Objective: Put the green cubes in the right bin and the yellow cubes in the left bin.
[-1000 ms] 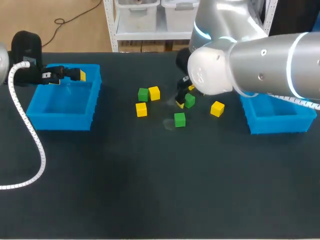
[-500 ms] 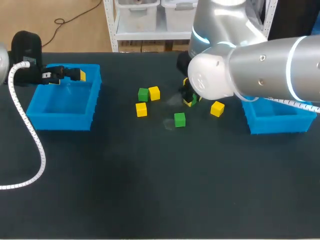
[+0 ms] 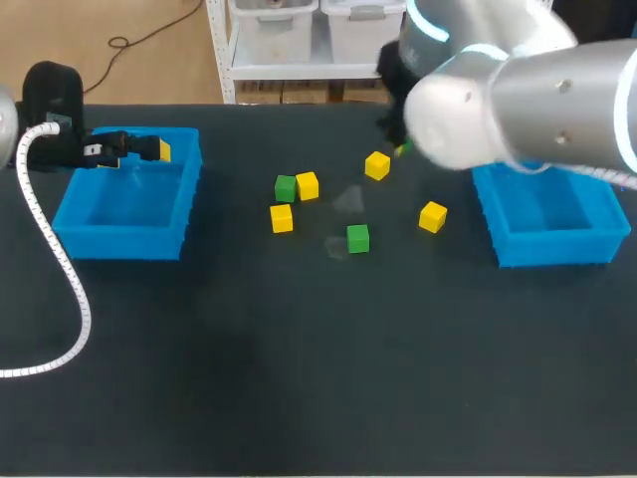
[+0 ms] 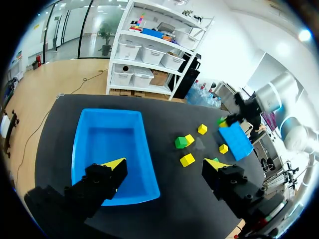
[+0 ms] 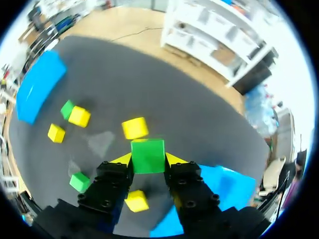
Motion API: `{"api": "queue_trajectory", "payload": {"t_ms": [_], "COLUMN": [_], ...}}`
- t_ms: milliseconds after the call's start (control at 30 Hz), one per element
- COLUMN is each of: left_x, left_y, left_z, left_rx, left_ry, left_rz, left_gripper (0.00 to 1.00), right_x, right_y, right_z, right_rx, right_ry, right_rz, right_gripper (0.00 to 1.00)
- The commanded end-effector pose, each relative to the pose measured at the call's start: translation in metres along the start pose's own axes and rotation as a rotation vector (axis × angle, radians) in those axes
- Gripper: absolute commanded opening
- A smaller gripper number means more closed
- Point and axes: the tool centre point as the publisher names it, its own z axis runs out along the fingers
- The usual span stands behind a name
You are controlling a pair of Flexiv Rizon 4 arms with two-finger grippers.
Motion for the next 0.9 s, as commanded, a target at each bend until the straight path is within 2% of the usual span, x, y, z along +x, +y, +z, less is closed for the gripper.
{"api": "queue_trajectory", "payload": {"t_ms": [33,167,267,400,567,600,633,667,800,900], "left_x": [0.001,0.001,0.001,0.001,0.001,0.001,0.001,0.001,0.001,0.001], "left_y": [0.002,0.002,0.002,0.002,0.002,0.002,0.002,0.002,0.002,0.002], "left_z": [0.000,0.000,0.000,0.000,0.000,0.000,0.000,0.000,0.000,0.000], "left_rx": [0.011,0.011,0.011,0.011,0.011,0.011,0.011,0.011,0.011,0.011], "left_ry": [-0.007,-0.007,-0.007,-0.007,-0.007,-0.007,-0.007,-0.007,-0.007,-0.007], "left_rz": [0.002,0.002,0.002,0.002,0.002,0.002,0.002,0.002,0.002,0.002], "left_gripper": [1.00,1.00,1.00,1.00,1.00,1.00,1.00,1.00,1.00,1.00], "right_x": [0.042,0.070,0.093,0.116,0.125,0.125,0.124,0.123,0.110,0.089], "right_y": [-0.059,-0.111,-0.131,-0.139,-0.133,-0.131,-0.129,-0.127,-0.113,-0.088], "right_z": [-0.065,-0.073,-0.071,-0.062,-0.055,-0.055,-0.055,-0.056,-0.061,-0.069], "right_rx": [0.055,0.058,0.087,0.077,0.067,0.071,0.068,0.067,0.073,0.060], "right_ry": [-0.219,-0.235,-0.215,-0.178,-0.134,-0.129,-0.125,-0.124,-0.129,-0.133], "right_rz": [0.214,0.420,0.504,0.561,0.542,0.531,0.522,0.512,0.446,0.358], "right_gripper": [0.00,0.00,0.00,0.00,0.00,0.16,0.49,1.00,1.00,1.00]}}
